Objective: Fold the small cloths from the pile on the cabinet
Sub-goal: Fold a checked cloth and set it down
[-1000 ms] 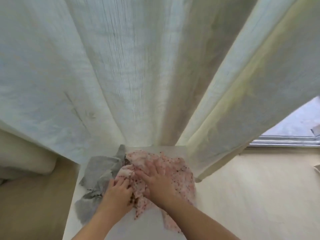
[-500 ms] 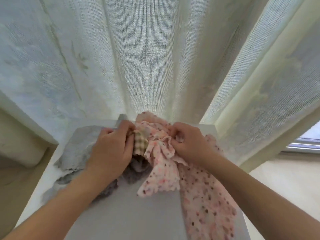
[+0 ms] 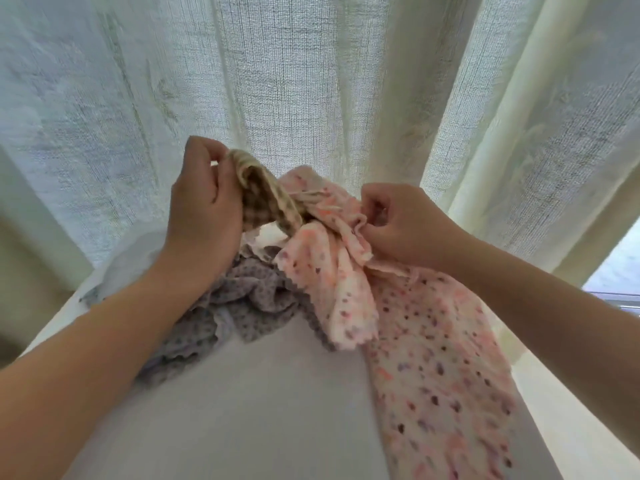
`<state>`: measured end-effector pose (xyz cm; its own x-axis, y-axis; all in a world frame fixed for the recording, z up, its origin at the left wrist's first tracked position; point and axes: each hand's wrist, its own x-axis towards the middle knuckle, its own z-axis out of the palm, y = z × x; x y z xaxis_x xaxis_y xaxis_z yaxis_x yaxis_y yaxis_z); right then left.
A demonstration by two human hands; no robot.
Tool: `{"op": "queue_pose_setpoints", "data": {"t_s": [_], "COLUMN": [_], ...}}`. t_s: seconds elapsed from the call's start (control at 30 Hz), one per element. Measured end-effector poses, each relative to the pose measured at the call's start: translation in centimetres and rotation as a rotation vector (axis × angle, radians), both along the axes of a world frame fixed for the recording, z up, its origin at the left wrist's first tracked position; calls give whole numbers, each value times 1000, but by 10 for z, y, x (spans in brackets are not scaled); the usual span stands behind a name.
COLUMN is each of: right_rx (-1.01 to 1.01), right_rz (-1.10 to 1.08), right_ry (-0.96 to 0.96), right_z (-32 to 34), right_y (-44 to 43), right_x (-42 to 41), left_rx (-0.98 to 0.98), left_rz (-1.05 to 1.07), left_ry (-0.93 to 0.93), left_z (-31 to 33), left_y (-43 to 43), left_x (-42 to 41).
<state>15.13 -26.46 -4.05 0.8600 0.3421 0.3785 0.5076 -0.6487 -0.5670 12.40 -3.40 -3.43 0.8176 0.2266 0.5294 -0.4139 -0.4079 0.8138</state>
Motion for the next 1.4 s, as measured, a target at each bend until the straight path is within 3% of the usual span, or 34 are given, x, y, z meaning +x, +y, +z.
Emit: {"op": "queue_pose_setpoints", "data": {"t_s": [0.27, 0.43, 0.5, 0.57, 0.67, 0.73, 0.8, 0.87, 0.9, 0.97, 1.07, 1.17, 1.33, 1.4], "right_rx": [-191, -699, -805, -786, -757, -616, -195, 304, 456, 516, 548, 664, 821, 823], "right_rz": [38, -27, -74, -126, -167, -209, -231, -106, -19, 79, -18, -94, -141, -192], "right_ry": [-122, -88, -141, -176, -65, 63, 121, 228, 309, 384, 287, 306, 368, 313], "right_z": [33, 8, 1, -1, -8, 3, 30, 60, 71, 81, 76, 73, 76, 76], "right_y": [-9, 14, 23, 28, 31, 32, 36, 42, 44, 50, 52, 53, 66, 69], "right_x": [-30, -60, -73, -81, -84, -93, -115, -146, -160, -182, -192, -192, -193, -195], "left_rx": [60, -55, -109, -162, -283, -315, -340, -351, -347, -333, -297, -232, 110, 104], "left_rz": [29, 97, 133, 170, 204, 189, 149, 120, 108, 76, 49, 83, 299, 206], "left_ry": [-48, -177, -226, -252, -297, -254, -140, -54, -27, 28, 75, 79, -45, 58], "left_z": [25, 35, 39, 45, 69, 86, 93, 89, 87, 86, 86, 78, 66, 70], "left_y": [-19, -18, -18, -15, -11, -11, -15, -22, -26, -31, -29, -23, -18, -15], "left_x": [-22, -43, -57, -72, -93, -105, -115, -125, -130, -136, -142, -143, -145, -148]}}
